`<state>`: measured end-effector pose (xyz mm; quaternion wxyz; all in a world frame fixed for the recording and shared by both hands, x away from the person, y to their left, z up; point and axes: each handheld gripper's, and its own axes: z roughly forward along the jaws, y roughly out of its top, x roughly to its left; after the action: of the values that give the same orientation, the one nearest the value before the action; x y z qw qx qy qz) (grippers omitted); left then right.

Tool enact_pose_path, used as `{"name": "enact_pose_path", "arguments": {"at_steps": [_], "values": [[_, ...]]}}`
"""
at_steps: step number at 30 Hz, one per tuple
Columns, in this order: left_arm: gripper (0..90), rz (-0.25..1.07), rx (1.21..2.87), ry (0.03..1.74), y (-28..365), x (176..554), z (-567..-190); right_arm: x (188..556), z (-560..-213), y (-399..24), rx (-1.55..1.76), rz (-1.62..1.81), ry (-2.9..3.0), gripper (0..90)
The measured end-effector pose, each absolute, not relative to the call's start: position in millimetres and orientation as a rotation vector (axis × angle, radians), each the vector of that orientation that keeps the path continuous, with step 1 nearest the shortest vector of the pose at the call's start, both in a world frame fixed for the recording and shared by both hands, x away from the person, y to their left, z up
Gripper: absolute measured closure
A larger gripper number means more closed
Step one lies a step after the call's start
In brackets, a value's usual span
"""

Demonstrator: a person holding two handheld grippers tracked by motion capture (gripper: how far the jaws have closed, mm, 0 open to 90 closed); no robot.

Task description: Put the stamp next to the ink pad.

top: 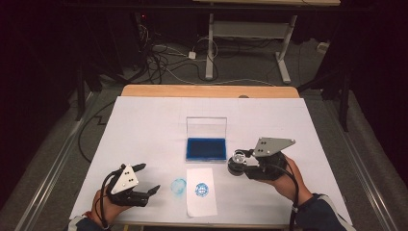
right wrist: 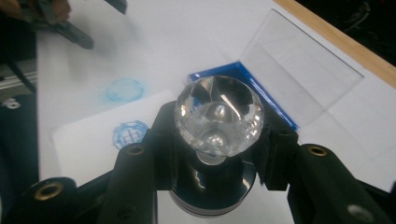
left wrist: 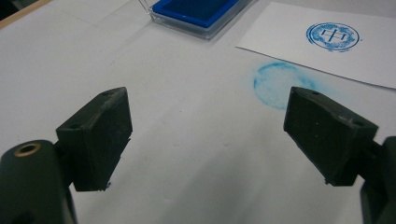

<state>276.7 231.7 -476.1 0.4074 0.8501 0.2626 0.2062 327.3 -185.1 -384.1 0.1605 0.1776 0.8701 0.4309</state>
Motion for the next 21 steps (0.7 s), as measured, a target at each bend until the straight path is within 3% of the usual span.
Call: {"name": "enact_pose_path", "arguments": {"at_steps": [21], "values": [[14.7,0.554,2.151,0.643,230,277,-476,378,-396,-190,0.668,1.130,2.431,57.3]]}}
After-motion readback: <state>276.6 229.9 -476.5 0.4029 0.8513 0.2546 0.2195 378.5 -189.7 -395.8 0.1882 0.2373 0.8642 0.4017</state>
